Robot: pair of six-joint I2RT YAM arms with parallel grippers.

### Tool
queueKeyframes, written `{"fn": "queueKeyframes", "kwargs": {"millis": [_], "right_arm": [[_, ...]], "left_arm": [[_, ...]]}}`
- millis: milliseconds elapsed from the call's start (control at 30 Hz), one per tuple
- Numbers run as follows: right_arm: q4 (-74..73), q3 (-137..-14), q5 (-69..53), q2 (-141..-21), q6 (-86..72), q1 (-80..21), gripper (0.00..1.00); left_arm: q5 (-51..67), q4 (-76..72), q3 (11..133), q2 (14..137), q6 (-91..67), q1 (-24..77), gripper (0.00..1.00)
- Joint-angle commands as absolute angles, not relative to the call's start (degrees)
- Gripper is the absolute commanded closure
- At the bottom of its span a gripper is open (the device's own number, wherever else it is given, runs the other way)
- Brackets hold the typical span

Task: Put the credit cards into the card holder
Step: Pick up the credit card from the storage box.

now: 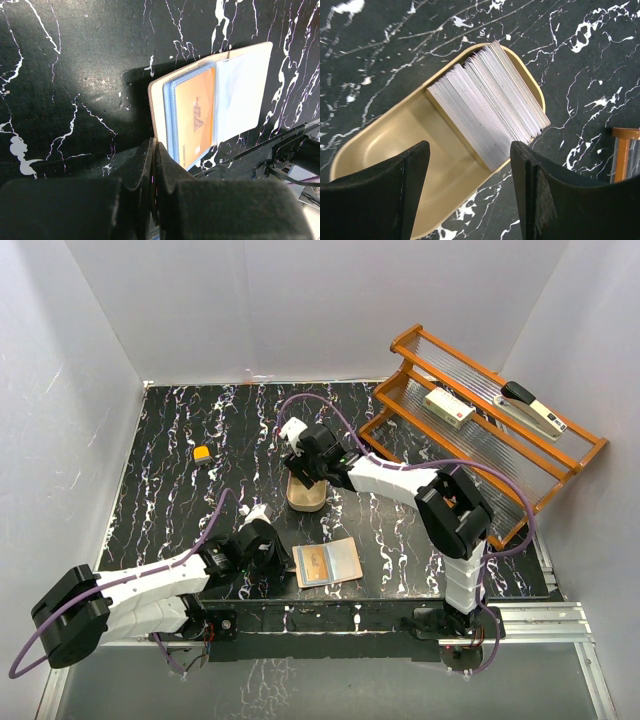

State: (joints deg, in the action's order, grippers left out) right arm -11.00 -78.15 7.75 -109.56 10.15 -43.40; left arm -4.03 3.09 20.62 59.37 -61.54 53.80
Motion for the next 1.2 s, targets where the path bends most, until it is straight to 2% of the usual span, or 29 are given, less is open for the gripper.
{"fn": "queueKeyframes", "kwargs": {"millis": [0, 533, 833, 1167], "right_arm": [[-9.7, -81.8, 12.1, -110.8, 16.6, -43.4, 0.36], [-7.5, -83.3, 16.3, -114.9, 20.4, -43.4, 0.33], [-5.7, -83.3, 20.3, -114.8, 20.5, -43.4, 0.47], [-7.1, -84.4, 18.4, -113.6, 20.3, -43.4, 0.55]], "left_arm": [[-5.1, 4.2, 20.4, 57.6, -60.9, 53.9, 1.00], [-5.2, 3.6, 20.4, 58.2, -60.9, 53.9, 1.00], [-5.3, 3.9, 20.5, 58.2, -60.8, 53.9, 1.00], [-5.3, 3.7, 20.3, 58.0, -60.8, 53.9, 1.00]]}}
